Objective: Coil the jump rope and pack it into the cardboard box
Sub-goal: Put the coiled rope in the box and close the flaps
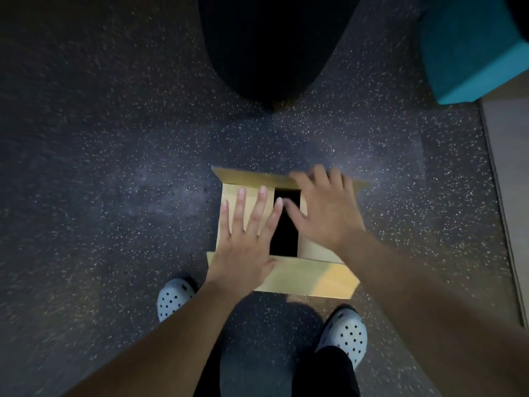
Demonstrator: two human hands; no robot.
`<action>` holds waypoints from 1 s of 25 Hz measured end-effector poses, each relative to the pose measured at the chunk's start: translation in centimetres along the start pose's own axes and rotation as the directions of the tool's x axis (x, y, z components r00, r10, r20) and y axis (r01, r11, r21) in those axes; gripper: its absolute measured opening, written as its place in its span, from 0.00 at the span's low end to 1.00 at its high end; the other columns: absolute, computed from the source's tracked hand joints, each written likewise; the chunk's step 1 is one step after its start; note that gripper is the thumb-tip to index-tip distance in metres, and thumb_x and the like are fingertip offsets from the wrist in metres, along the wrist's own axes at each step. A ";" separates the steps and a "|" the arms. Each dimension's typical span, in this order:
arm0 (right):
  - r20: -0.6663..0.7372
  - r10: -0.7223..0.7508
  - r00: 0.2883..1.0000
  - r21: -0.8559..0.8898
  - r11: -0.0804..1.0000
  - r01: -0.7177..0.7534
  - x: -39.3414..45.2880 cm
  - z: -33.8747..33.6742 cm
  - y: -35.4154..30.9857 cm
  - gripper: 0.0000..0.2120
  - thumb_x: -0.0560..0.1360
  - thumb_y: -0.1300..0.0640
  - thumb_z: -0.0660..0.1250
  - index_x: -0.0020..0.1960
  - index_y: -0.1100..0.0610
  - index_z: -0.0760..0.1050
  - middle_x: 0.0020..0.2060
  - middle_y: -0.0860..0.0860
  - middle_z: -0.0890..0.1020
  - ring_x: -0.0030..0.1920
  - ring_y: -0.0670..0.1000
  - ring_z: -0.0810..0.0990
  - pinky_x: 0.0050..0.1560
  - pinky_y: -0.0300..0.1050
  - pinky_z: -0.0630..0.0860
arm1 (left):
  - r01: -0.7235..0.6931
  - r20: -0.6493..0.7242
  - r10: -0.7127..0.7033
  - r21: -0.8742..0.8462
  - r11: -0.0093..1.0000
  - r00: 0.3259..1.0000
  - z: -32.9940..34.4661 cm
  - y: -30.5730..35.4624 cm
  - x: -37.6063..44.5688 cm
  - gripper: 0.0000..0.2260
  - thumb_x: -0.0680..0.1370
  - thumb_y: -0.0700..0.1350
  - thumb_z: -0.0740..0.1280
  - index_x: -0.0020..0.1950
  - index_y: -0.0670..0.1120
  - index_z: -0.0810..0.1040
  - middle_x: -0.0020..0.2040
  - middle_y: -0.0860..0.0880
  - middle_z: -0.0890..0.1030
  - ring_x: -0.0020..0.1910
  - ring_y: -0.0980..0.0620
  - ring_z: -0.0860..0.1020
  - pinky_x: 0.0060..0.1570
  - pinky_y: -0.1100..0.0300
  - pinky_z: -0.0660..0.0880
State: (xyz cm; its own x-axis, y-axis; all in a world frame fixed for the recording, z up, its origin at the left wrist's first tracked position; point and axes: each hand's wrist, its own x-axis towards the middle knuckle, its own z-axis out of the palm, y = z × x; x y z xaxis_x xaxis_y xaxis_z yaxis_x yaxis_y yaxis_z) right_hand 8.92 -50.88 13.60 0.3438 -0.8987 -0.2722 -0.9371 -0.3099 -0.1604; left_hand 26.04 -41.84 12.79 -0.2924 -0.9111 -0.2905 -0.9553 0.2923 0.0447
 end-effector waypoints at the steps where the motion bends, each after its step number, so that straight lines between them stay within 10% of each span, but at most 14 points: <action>1: 0.029 -0.032 0.999 0.022 0.999 0.031 -2.0 0.4 0.1 0.25 0.78 0.39 0.55 0.72 0.48 0.68 0.61 0.56 0.75 0.59 0.61 0.74 0.64 0.62 0.69 | 0.015 0.001 -0.015 0.011 1.000 1.000 -0.1 -0.3 0.6 0.52 0.72 0.67 0.68 0.83 0.47 0.41 0.82 0.38 0.42 0.79 0.30 0.43 0.74 0.29 0.44; 8: 0.199 -0.069 0.978 -0.058 0.995 0.082 -7.3 9.2 1.1 0.25 0.79 0.50 0.68 0.75 0.45 0.69 0.71 0.56 0.72 0.69 0.62 0.72 0.63 0.61 0.76 | -0.061 0.209 0.081 -0.101 0.993 0.975 3.8 -0.9 3.4 0.20 0.82 0.51 0.61 0.75 0.53 0.68 0.71 0.48 0.69 0.68 0.45 0.68 0.67 0.45 0.68; 16: 0.142 -0.058 0.988 -0.257 0.962 0.093 -5.8 14.2 1.3 0.26 0.78 0.46 0.70 0.74 0.48 0.70 0.69 0.59 0.70 0.66 0.65 0.70 0.63 0.65 0.70 | -0.031 0.102 0.026 0.045 0.999 0.994 10.2 -0.4 3.3 0.22 0.78 0.45 0.69 0.72 0.50 0.73 0.69 0.46 0.72 0.66 0.43 0.70 0.63 0.45 0.71; 25: 0.040 -0.063 0.997 -0.006 0.998 0.063 -6.6 10.2 0.8 0.20 0.75 0.55 0.73 0.67 0.50 0.78 0.59 0.55 0.79 0.55 0.58 0.78 0.55 0.56 0.78 | -0.014 0.031 0.018 -0.128 0.992 0.999 5.5 -0.4 2.8 0.16 0.81 0.51 0.62 0.68 0.50 0.75 0.64 0.50 0.75 0.61 0.48 0.73 0.61 0.50 0.72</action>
State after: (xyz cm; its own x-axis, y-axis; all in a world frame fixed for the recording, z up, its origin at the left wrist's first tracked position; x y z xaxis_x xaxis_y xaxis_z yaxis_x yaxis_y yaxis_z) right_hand 6.50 -42.04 5.62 0.4043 -0.8641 -0.2997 -0.9138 -0.3679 -0.1720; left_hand 25.89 -42.94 6.72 -0.3082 -0.8964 -0.3187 -0.9489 0.2655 0.1708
